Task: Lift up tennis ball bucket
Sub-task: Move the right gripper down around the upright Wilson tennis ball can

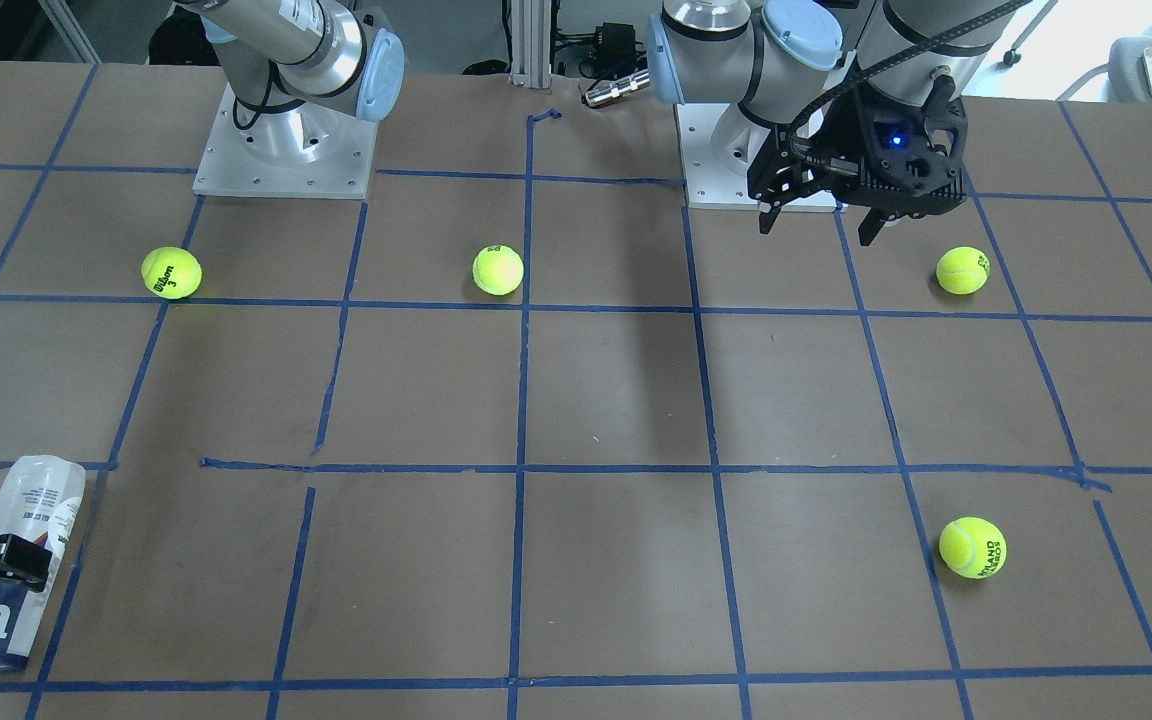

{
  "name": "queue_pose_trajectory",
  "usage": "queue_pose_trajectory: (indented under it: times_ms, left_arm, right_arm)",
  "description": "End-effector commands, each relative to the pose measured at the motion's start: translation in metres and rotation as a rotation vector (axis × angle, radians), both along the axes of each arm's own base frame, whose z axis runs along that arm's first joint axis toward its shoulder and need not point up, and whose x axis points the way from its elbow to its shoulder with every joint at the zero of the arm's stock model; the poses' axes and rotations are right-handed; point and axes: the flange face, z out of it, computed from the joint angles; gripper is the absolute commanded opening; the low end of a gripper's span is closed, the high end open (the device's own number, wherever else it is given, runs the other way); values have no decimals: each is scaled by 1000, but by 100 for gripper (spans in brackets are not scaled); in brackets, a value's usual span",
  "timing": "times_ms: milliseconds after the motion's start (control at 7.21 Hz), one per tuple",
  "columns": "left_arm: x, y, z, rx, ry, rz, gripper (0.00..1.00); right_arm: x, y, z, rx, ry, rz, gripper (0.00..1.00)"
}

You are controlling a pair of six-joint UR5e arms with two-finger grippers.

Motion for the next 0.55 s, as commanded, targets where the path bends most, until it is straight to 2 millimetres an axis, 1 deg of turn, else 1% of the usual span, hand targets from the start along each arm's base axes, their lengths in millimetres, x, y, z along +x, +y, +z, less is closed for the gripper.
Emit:
queue_pose_trajectory:
  times_ms: [0, 416]
  left_arm:
    - [1, 0, 0, 0, -1, 2, 100]
    - [2, -1, 0, 1, -1, 3, 100]
  right_arm:
    - [-2, -1, -33, 43, -20, 4, 100]
    - [-3, 2, -43, 66, -11, 5, 100]
